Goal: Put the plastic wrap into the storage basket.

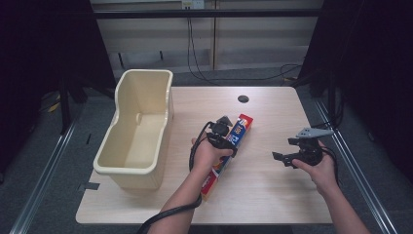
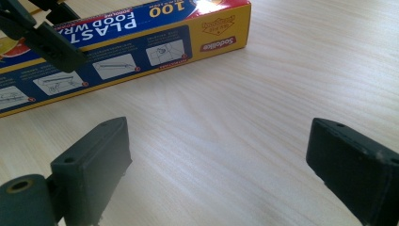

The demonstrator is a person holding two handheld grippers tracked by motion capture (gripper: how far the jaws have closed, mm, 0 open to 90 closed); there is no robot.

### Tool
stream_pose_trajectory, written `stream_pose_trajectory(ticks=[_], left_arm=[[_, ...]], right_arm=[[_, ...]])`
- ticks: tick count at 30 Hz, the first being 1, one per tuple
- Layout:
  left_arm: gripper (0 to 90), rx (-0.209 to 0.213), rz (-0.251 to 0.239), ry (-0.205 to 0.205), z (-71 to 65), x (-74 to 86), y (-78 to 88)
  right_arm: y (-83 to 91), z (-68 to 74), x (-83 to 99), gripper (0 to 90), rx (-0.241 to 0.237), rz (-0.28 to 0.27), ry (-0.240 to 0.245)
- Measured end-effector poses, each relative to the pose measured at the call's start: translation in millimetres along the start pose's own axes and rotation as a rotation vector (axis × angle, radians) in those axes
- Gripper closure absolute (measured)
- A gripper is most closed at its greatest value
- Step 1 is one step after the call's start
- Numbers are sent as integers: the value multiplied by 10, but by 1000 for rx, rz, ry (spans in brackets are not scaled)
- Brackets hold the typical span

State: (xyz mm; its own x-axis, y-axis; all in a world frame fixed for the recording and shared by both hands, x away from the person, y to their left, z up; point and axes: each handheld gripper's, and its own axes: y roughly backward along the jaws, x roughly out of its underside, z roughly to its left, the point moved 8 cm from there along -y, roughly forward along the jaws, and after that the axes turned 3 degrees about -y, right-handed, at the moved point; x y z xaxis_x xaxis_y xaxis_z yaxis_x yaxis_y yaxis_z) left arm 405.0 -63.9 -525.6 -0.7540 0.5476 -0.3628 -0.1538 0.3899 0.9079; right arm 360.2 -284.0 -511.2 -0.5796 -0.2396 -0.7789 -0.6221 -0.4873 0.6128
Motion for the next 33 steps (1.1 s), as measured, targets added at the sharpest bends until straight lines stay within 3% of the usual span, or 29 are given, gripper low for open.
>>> stream_pose_trajectory(ticks=[11,14,17,21,24,28,33], left_arm=[[343,-30,30,-10,11,-80,-133],[401,-68,59,-22,15,-100,-77],[405,-51,82,-8,9,-89,-62],[408,-33,124,4,-4,-71,39],[408,-31,134,-6,9,-76,141],[407,-18,138,12,25,-71,294],[407,-37,152,2,59,-65,450]], right_arm=[[1,-20,6,67,-1,2,-1],[0,-17,9,67,-3,4,-2],[-2,-17,9,66,-3,4,-2],[-5,-11,7,61,-7,3,1],[-3,-14,9,52,-6,3,0],[-5,-15,11,34,-9,-1,-5],[-24,18,12,22,-23,4,3]])
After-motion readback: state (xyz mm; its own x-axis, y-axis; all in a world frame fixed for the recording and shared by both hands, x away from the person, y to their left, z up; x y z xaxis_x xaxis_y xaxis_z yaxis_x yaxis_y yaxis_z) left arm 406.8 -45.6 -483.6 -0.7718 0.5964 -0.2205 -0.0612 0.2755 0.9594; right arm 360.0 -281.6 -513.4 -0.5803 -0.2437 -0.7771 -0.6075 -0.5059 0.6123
